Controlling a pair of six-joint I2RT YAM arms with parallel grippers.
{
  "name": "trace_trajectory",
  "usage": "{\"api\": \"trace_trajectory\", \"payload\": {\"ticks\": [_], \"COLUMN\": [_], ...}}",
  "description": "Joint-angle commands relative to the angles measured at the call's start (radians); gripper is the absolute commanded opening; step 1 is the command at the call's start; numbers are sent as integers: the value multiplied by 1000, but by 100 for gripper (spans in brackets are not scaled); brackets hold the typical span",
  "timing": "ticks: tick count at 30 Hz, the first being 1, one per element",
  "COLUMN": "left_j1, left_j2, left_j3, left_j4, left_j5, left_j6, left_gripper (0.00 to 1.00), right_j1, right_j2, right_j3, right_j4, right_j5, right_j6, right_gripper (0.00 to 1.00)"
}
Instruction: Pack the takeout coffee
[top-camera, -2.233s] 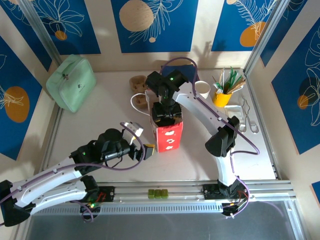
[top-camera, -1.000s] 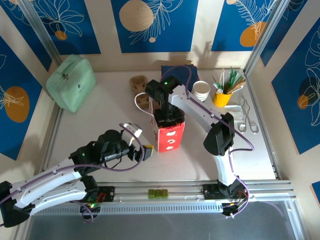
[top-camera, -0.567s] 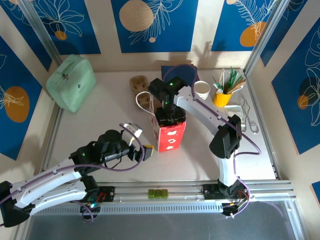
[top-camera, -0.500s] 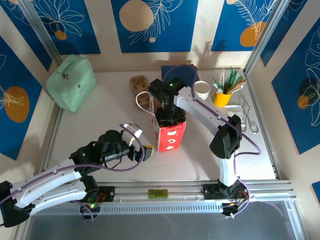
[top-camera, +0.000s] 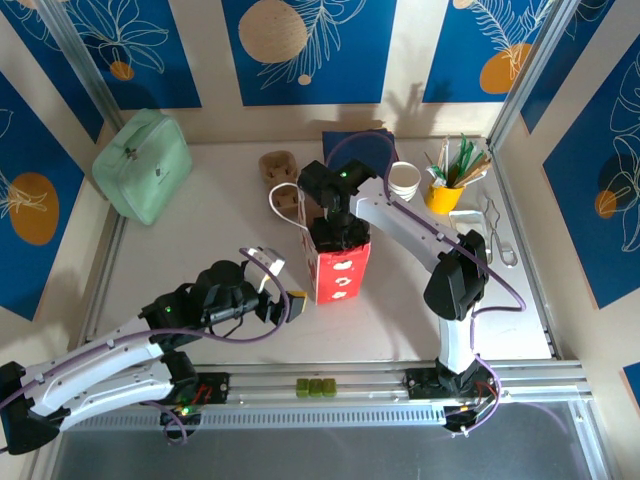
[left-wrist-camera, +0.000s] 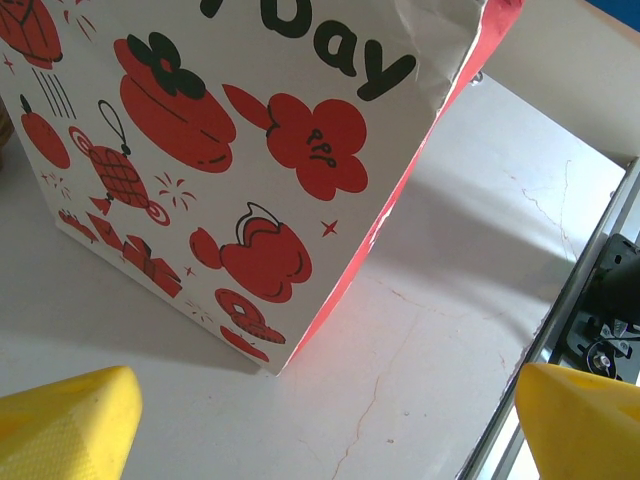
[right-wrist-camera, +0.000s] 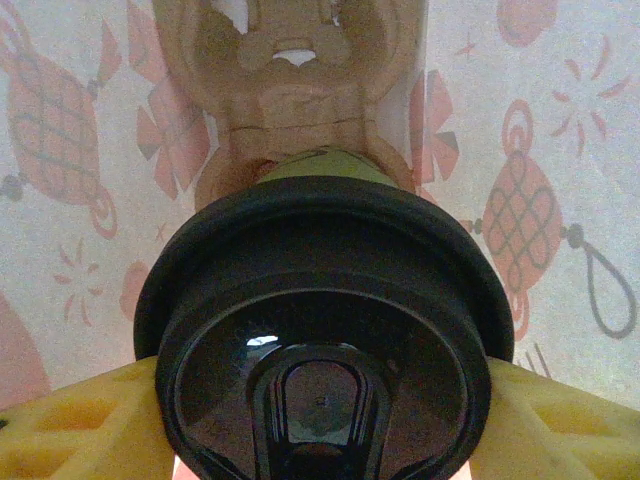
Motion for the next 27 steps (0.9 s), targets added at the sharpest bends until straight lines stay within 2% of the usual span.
{"api": "trace_trajectory", "payload": {"ticks": [1,27], "left_j1": [-8,-7], "left_j2": [1,10], "left_j3": [-11,1], "left_j4": [13,16], "left_j5": [-13,-17], "left_j6": [-13,-2], "left_gripper": [96,96], "right_j1": [0,2], "right_j2": [-32,-18], "right_j3": [-11,12], "right_j4": [1,-23], "right_j5": [10,5], "right_j6": [1,-2], "right_gripper": [65,65]}}
